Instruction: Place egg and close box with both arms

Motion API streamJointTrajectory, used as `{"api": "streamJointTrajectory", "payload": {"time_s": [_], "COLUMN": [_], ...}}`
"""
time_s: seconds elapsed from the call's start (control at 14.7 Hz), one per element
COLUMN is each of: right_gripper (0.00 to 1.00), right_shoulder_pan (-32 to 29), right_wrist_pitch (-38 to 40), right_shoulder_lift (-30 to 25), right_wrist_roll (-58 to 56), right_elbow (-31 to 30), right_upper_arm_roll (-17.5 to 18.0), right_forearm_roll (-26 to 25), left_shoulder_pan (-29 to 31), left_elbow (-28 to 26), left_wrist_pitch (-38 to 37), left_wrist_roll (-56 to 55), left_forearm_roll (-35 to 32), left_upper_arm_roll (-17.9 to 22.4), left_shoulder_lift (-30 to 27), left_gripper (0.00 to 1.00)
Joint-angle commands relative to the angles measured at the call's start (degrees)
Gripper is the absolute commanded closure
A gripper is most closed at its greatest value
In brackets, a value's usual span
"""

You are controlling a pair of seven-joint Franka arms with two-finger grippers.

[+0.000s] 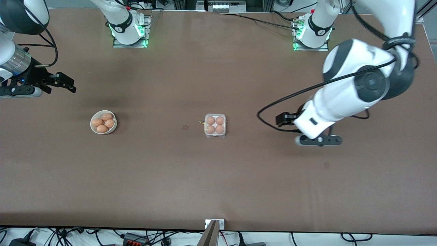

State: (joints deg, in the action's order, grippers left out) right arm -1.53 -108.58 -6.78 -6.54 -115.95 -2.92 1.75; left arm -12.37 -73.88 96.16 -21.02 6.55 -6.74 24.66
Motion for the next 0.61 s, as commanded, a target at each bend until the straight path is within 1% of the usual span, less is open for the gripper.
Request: {"api": "streamJointTrajectory", "payload": {"time_s": [0.0,0.14,0.27,0.41,0.55], "right_gripper": [0.00,0.00,0.00,0.00,0.00], "right_shoulder_pan": [-0.1,-0.3,-0.6,-0.7,-0.8], "right_wrist_pitch": [4.9,5.6,7.1,9.3,11.1], "right_shoulder_lift": [-1.0,-1.0,-1.0,-0.9,-0.3], "right_wrist_roll": [-0.4,-0.7,-0.6,-0.4,0.0], "right_elbow": [4.1,6.6,7.6,8.9,10.1], "right_upper_arm_roll": [0.0,-0.1,-0.5,-0.5,-0.6], "right_forearm_roll": [0.5,-0.1,-0.1,-0.1,0.0], "left_shoulder_pan": [3.0,5.4,7.4,10.5,12.1], "left_elbow": [-5.9,-9.2,-12.6,-16.6,-18.7], "left_wrist_pitch": [-1.9,-2.1,-2.3,-4.4,-5.2], "left_wrist_roll": [0.9,0.9,0.8,1.0,1.0], "left_forearm_roll": [0.0,0.1,0.1,0.0,0.0], "left_upper_arm_roll": [-0.2,-0.3,-0.2,-0.2,-0.2], "left_shoulder_lift": [-6.5,-10.4,-14.5,-19.4,-22.4], "left_gripper": [0.00,0.00,0.00,0.00,0.00]}}
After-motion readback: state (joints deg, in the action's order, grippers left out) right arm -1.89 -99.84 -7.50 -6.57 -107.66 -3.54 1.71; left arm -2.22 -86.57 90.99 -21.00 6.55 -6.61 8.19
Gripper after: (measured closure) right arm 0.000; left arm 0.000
